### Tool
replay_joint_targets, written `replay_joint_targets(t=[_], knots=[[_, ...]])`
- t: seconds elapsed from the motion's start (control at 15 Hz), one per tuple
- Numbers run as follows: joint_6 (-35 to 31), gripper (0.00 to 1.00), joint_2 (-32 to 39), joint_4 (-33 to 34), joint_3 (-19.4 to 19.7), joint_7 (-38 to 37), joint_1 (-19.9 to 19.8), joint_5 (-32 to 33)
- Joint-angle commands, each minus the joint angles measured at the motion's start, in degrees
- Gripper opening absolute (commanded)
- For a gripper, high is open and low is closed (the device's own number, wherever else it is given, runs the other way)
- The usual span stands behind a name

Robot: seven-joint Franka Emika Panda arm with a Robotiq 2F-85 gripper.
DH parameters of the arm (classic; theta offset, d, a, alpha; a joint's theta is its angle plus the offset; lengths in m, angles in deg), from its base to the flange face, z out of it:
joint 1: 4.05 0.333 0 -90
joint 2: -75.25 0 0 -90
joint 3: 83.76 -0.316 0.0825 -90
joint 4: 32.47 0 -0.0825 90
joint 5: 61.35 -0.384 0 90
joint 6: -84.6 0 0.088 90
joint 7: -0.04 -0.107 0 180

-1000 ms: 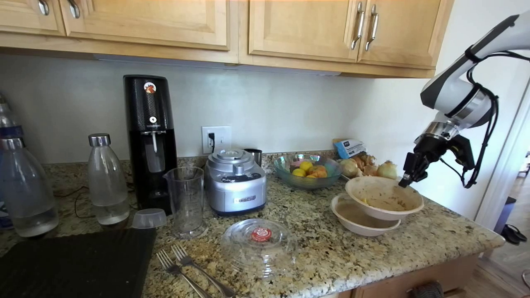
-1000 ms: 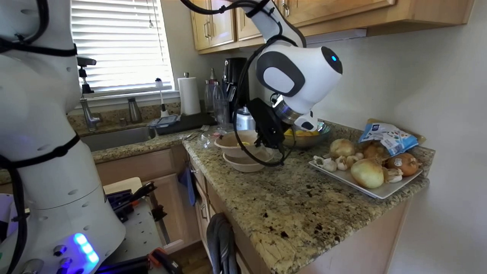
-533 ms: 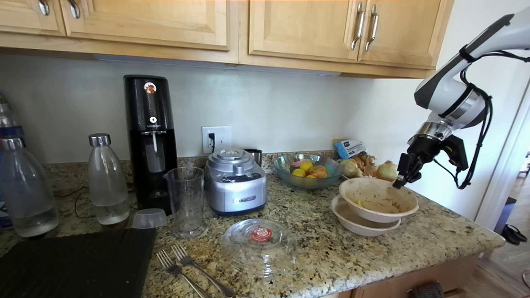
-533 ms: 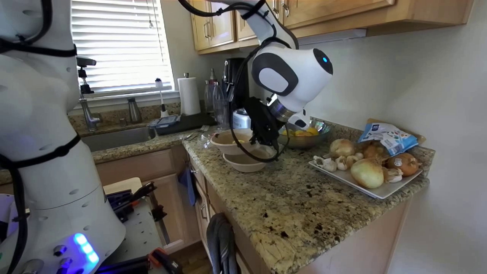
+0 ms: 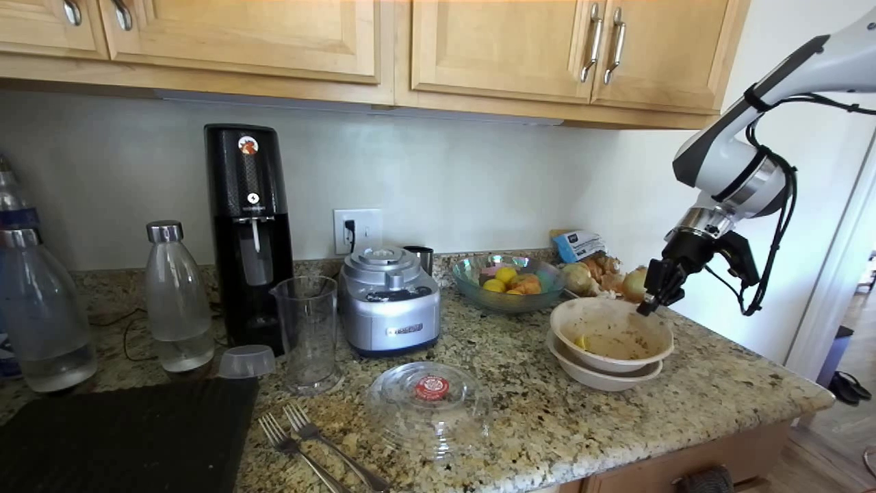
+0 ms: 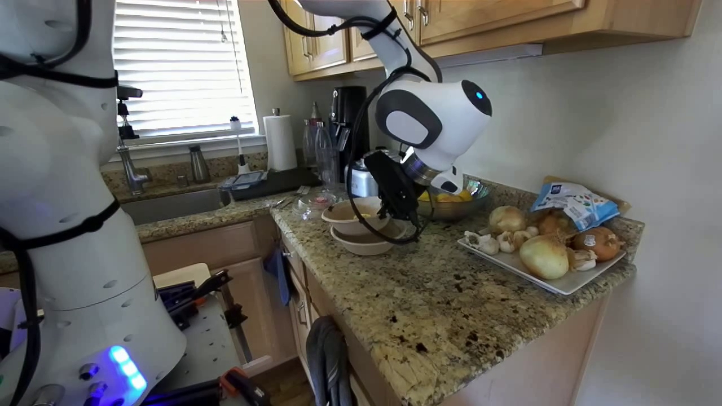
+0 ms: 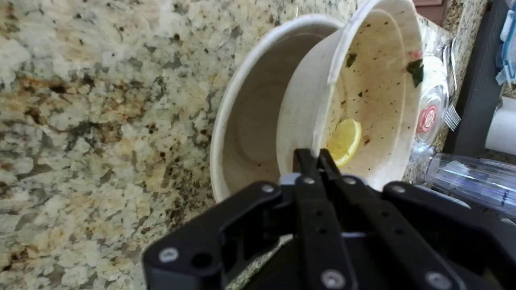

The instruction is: Stack the right plate in the left plate

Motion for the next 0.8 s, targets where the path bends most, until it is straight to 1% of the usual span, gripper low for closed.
replay_joint_targets(t=[0.0,0.47,0.6,0.73], knots=[[-2.56,0.05,1.32,1.41,-0.27,-0.65,0.19,-1.29],[-4.38,0.06,3.65,3.73,-0.43,-0.18,-0.39,-0.68],[-4.19,0.33,3.84,3.74,-0.45,-0.26,-0.47,-0.41],[-4.09,0.44,4.10,3.63,-0.39,-0.35,-0.47,-0.02]])
